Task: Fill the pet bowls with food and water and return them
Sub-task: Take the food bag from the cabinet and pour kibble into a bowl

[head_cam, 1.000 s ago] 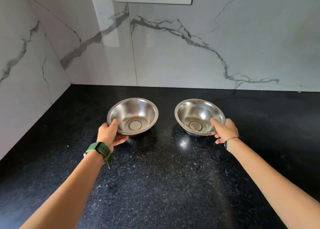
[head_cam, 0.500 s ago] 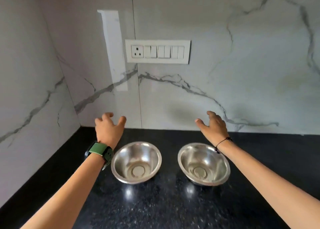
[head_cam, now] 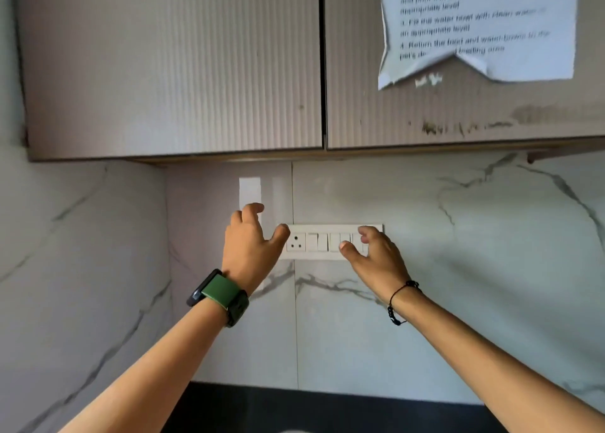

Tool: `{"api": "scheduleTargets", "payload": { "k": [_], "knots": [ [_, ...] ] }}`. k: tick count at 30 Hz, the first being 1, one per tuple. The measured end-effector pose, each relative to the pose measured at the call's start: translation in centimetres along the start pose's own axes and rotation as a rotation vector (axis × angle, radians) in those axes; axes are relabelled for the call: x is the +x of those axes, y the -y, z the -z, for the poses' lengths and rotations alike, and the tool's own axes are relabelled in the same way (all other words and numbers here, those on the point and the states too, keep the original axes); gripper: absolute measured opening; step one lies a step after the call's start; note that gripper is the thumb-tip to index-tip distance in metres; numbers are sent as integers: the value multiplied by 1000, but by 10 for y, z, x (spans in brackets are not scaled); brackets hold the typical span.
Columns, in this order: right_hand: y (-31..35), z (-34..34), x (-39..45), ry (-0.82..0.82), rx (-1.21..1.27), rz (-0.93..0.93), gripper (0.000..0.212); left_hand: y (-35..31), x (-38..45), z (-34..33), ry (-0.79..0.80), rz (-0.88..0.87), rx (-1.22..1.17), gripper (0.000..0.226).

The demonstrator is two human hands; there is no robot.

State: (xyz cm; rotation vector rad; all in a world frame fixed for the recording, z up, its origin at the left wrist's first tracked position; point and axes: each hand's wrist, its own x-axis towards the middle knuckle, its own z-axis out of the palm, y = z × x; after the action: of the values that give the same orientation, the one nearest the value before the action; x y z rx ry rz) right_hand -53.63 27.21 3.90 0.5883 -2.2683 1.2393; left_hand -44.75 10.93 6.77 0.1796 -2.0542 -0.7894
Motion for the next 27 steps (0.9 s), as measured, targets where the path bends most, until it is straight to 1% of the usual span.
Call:
{"api": "scheduleTargets", "payload": {
  "k": [3, 5, 10, 12, 15, 17, 19, 21, 22, 23, 25, 26, 27],
  "knots": [
    [33, 4, 12, -19, 36, 77, 54, -18, 18, 17, -54, -84, 33, 55],
    [55, 4, 17, 2, 125, 108, 53, -29, 28, 26, -95, -139, 45, 51],
    [106, -2, 24, 196, 438, 93, 47, -42, 43, 40, -189, -175, 72, 27],
    [123, -10, 28, 261, 617, 71, 41, -41, 43, 45, -223, -210, 114, 23],
    [143, -21, 29, 312, 997, 22, 29, -42, 41, 52, -250, -267, 161, 21],
    [151, -27, 25, 314, 1195, -11, 26, -42, 40, 57, -225, -306, 188, 28],
    [153, -31, 20, 318, 1322, -24, 27, -44, 38, 63, -179, -352, 214, 53],
    [152, -34, 18, 340, 1421, -23, 36, -47, 35, 69, -133, -389, 256, 74],
    [153, -34, 16, 342, 1440, -19, 40, -48, 33, 73, -102, -394, 281, 77],
    [155, -33, 14, 336, 1441, -13, 40, -50, 32, 77, -71, -387, 289, 76],
    [161, -30, 10, 288, 1383, 5, 23, -55, 29, 84, -37, -375, 257, 72],
    [164, -28, 7, 265, 1351, 27, 17, -57, 28, 87, -35, -373, 236, 73],
    [167, -27, 3, 246, 1333, 54, 16, -58, 26, 90, -39, -370, 218, 72]
  ]
}}
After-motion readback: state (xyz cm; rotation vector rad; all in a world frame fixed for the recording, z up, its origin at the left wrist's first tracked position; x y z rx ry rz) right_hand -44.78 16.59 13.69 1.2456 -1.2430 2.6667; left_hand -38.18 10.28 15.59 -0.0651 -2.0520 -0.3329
